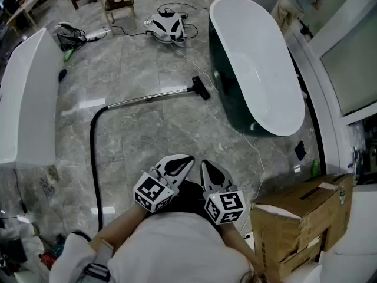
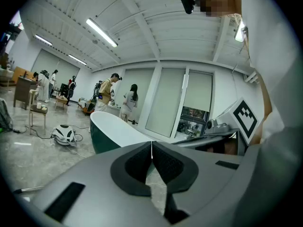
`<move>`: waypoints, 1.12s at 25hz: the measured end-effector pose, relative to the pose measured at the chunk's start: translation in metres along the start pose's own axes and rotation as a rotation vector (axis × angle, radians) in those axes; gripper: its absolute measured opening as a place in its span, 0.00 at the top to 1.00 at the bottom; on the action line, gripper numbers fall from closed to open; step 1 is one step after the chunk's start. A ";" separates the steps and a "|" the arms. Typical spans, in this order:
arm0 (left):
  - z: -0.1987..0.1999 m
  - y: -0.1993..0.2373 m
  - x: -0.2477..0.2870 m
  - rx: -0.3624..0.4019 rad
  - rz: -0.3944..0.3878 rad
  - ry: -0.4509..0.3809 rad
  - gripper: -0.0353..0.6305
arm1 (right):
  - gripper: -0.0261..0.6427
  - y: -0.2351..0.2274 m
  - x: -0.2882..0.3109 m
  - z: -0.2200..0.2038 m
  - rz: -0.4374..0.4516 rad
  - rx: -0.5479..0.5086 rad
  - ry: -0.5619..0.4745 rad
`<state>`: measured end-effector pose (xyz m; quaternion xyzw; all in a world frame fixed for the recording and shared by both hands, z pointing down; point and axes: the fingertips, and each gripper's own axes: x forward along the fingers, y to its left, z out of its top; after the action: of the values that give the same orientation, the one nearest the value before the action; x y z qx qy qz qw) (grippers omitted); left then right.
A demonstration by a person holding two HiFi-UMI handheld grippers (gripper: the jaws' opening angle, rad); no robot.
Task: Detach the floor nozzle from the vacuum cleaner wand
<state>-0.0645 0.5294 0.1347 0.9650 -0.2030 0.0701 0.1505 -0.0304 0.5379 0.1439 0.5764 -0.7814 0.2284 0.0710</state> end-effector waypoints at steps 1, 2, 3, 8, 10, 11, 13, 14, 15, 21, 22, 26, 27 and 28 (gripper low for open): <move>0.002 -0.003 -0.005 0.010 0.000 0.001 0.93 | 0.94 0.003 0.001 -0.001 0.002 0.012 0.000; 0.004 -0.004 -0.010 0.018 0.001 0.002 0.93 | 0.94 0.006 0.003 -0.003 0.005 0.021 0.002; 0.005 -0.005 -0.015 0.022 0.003 0.002 0.93 | 0.94 0.010 0.005 -0.004 0.011 0.023 0.005; -0.003 0.007 -0.033 -0.034 0.042 -0.002 0.93 | 0.94 0.029 0.010 -0.004 0.056 -0.030 0.022; -0.001 0.008 -0.033 -0.035 0.046 -0.005 0.93 | 0.94 0.029 0.011 -0.004 0.061 -0.031 0.023; 0.001 0.008 -0.033 -0.028 0.043 -0.011 0.93 | 0.94 0.029 0.013 -0.004 0.062 -0.029 0.026; 0.005 0.008 -0.033 -0.018 0.039 -0.021 0.93 | 0.94 0.030 0.015 -0.005 0.065 -0.024 0.030; 0.005 0.011 -0.033 -0.018 0.043 -0.023 0.93 | 0.94 0.031 0.016 -0.004 0.070 -0.020 0.028; 0.006 0.013 -0.033 -0.019 0.051 -0.023 0.93 | 0.94 0.032 0.017 -0.002 0.075 -0.017 0.025; 0.009 0.023 -0.030 -0.030 0.112 -0.049 0.93 | 0.94 0.027 0.012 -0.005 0.085 -0.009 0.022; 0.008 0.024 -0.030 -0.040 0.124 -0.052 0.93 | 0.94 0.027 0.012 -0.006 0.088 -0.006 0.020; 0.005 0.025 -0.026 -0.061 0.131 -0.045 0.93 | 0.94 0.020 0.014 -0.002 0.083 0.008 0.009; 0.006 0.025 -0.023 -0.060 0.128 -0.038 0.93 | 0.94 0.018 0.016 -0.001 0.080 0.012 0.012; 0.007 0.026 -0.020 -0.061 0.125 -0.032 0.93 | 0.94 0.015 0.018 0.000 0.076 0.017 0.018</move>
<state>-0.0928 0.5117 0.1315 0.9464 -0.2675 0.0576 0.1717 -0.0500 0.5254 0.1472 0.5446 -0.8002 0.2427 0.0646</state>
